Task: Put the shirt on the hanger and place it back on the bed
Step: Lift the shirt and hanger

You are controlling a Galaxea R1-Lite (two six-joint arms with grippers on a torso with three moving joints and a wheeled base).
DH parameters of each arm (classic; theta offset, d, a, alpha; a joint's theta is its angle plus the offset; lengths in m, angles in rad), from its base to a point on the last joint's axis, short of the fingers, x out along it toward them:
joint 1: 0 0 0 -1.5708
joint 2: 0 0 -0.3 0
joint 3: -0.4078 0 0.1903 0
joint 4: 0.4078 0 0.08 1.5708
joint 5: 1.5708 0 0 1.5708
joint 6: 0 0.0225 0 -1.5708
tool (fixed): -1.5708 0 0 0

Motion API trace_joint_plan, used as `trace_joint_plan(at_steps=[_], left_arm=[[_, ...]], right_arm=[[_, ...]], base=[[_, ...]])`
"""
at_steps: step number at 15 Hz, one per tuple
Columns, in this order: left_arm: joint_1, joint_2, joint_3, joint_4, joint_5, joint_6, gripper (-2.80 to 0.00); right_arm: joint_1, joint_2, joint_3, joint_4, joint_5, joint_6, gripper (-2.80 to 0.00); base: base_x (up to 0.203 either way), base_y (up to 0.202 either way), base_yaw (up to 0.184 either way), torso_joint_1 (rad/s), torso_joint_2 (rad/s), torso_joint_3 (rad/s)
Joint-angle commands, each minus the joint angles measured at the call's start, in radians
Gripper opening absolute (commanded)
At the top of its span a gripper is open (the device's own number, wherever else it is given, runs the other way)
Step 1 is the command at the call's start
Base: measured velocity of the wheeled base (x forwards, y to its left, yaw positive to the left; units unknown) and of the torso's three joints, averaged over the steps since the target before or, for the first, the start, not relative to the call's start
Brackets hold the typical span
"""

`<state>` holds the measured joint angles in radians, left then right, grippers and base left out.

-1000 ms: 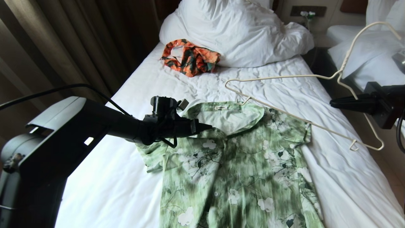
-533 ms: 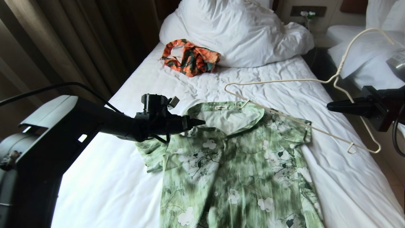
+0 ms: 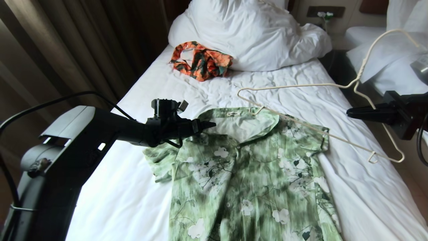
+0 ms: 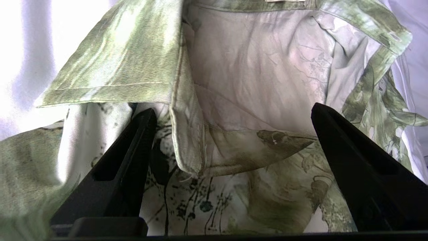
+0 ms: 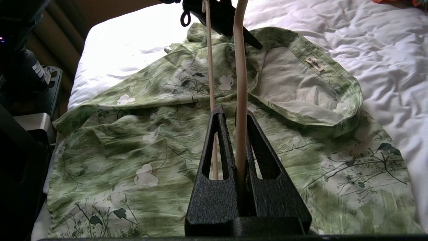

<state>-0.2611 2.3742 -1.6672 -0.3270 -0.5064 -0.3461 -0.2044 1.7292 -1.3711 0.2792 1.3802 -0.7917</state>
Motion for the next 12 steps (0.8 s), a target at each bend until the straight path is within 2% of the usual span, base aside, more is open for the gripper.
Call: trace_joint_plan(at_steps=[1, 2, 10, 12], left_arm=[[0.000, 0.020, -0.025, -0.005, 0.008, -0.028, 0.00], [0.000, 0.022, -0.043, -0.006, 0.028, -0.038, -2.80], [0.002, 0.020, -0.065, -0.007, 0.054, -0.046, -2.80], [0.002, -0.022, -0.037, -0.005, 0.062, -0.056, -2.80]], right_arm=[[0.004, -0.004, -0.002, 0.001, 0.008, -0.004, -2.80], [0.003, -0.003, 0.000, 0.002, 0.008, -0.004, -2.80], [-0.006, 0.018, 0.003, 0.004, 0.008, -0.004, -2.80], [-0.006, 0.030, 0.004, 0.002, 0.008, -0.004, -2.80]], base=[[0.000, 0.000, 0.000, 0.000, 0.00, 0.000], [0.000, 0.000, 0.000, 0.000, 0.00, 0.000], [0.000, 0.000, 0.000, 0.000, 0.00, 0.000], [0.000, 0.000, 0.000, 0.000, 0.00, 0.000]])
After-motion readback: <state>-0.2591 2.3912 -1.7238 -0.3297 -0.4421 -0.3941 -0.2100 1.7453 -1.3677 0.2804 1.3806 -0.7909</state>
